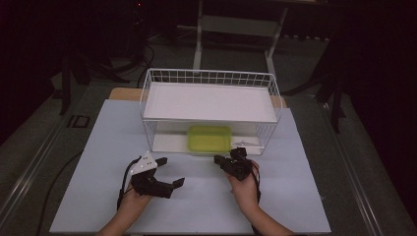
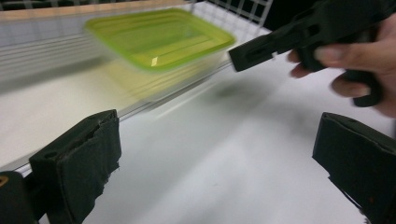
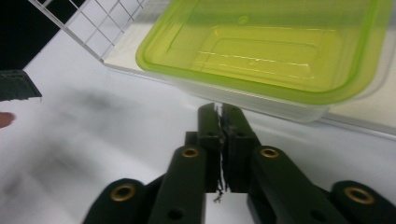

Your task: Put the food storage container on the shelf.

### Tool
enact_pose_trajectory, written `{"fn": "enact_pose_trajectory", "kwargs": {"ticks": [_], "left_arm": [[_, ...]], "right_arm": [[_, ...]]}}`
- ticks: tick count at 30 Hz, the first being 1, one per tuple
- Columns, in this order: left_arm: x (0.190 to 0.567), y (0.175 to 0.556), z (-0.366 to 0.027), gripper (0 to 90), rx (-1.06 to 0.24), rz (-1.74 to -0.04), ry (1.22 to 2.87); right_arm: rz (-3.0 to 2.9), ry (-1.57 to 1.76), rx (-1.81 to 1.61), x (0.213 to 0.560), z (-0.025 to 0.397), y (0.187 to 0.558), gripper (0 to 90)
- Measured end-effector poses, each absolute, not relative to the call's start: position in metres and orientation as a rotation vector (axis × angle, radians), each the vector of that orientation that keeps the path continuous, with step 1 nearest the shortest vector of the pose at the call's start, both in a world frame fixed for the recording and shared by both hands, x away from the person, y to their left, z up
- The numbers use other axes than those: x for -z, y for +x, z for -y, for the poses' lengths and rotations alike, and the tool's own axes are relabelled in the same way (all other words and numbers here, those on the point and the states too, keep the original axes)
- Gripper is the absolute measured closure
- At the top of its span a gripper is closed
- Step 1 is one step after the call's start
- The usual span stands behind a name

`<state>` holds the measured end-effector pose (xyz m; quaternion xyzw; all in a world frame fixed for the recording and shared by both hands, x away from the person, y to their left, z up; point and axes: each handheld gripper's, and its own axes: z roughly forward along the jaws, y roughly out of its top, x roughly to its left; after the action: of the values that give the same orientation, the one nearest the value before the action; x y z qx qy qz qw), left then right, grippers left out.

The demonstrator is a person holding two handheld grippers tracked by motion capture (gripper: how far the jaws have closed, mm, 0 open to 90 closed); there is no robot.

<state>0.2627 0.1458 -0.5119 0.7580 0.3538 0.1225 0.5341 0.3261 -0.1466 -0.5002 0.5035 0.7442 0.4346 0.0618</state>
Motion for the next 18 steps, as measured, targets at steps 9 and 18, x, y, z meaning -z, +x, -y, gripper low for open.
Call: {"fn": "enact_pose_trajectory", "kwargs": {"ticks": [9, 18], "left_arm": [[0.517, 0.261, -0.145, 1.3, -0.352, -0.896, 1.832], [0.518, 0.262, -0.146, 1.4, -0.353, -0.906, 1.825]], "right_arm": [[-2.246, 1.526, -1.272, 0.512, 0.137, 0.340, 89.9], [-2.219, 1.542, -1.268, 0.516, 0.132, 0.358, 90.0]]}}
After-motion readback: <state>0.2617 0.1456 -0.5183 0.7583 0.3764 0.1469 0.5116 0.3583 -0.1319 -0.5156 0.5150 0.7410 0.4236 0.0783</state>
